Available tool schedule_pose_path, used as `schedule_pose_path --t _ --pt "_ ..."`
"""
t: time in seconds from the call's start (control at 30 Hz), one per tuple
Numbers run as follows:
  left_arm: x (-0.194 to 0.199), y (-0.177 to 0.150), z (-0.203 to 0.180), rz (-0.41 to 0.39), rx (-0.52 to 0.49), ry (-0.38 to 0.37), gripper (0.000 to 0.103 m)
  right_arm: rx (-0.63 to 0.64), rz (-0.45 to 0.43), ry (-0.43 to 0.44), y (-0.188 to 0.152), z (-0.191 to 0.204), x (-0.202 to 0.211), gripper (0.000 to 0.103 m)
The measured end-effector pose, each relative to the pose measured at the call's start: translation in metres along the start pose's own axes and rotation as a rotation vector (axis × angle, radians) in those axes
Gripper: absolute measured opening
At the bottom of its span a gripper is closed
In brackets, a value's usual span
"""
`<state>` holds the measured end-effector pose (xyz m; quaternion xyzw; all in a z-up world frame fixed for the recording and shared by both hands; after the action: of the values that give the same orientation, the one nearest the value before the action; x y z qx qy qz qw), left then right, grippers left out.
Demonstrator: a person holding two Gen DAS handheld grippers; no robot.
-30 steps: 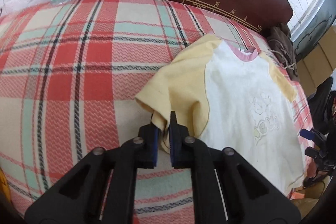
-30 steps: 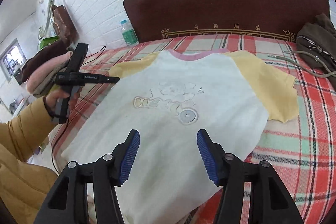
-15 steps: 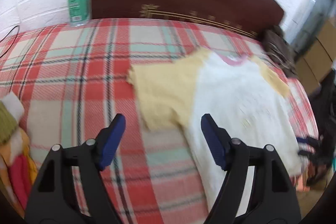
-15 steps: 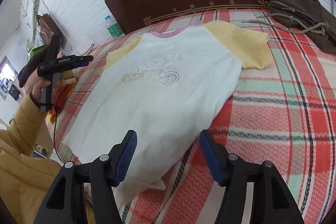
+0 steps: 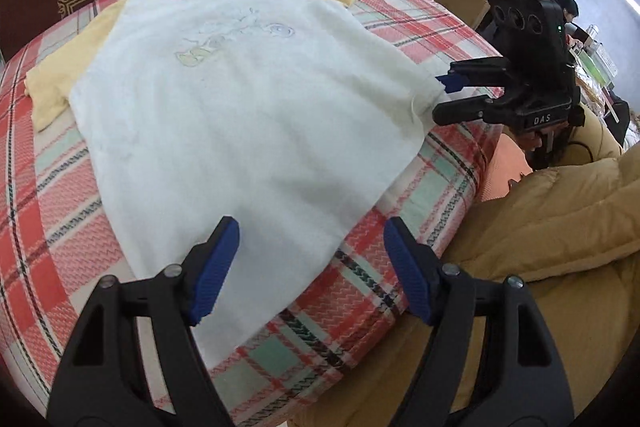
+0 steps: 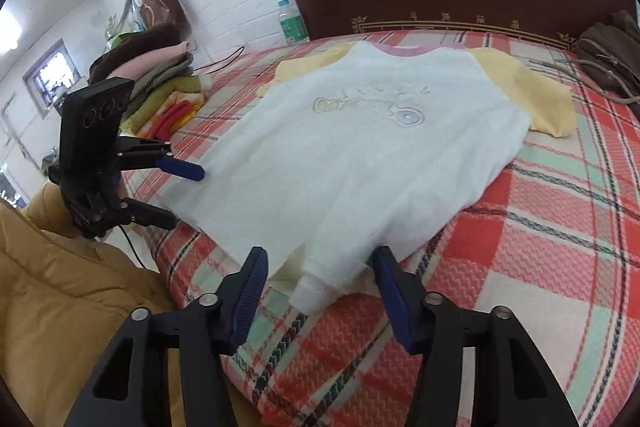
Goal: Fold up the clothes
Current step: 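Grasp the T-shirt hem with the right tool and pull it straight, then release the hem and move the right tool to the yellow sleeve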
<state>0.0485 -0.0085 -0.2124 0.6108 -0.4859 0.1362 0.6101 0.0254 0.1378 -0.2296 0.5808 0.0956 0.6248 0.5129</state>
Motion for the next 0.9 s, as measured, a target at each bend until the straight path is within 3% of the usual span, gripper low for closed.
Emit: schedule_pose_path --t 0.07,0.2,0.33,0.43,0.5,0.6,0.7,0.9 --pt "0.001 -0.005 0.009 0.012 0.03 0.03 0.076 0.03 0.021 0.037 -0.006 0.011 0.0 0.035" --pt "0.022 -0.005 0.028 -0.045 0.115 0.038 0.076 0.048 -0.02 0.086 -0.007 0.027 0.026 0.037" --pt "0.035 -0.008 0.048 -0.08 0.183 0.091 0.076 0.009 -0.039 -0.009 -0.008 0.004 0.027 0.038" --pt "0.032 -0.022 0.05 -0.045 0.182 0.108 0.076 -0.012 -0.029 -0.081 -0.012 -0.013 0.015 0.039" --pt "0.028 -0.036 0.043 -0.01 0.161 0.106 0.076 0.043 -0.008 -0.074 -0.016 -0.007 0.005 0.037" --pt "0.023 -0.045 0.035 0.01 0.153 0.104 0.076 0.083 0.003 -0.083 -0.018 -0.002 -0.004 0.016" --pt "0.026 -0.041 0.034 -0.019 0.184 0.084 0.076 0.045 -0.039 -0.124 -0.011 -0.008 0.017 0.007" --pt "0.037 -0.034 0.039 -0.052 0.211 0.064 0.076 0.024 -0.149 -0.226 0.004 -0.007 0.085 0.006"
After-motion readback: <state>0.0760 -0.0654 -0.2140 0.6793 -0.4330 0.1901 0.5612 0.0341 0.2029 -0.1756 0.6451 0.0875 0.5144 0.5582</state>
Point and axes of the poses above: each gripper's, at about its wrist camera, not at the fingertips, and x roughly against the way its jaws point, z to its left, y to its top, the point moved 9 cm from there along -x, roughly the way its jaws point, and after that the axes turned 6 degrees about -z, right-handed, at the moved point
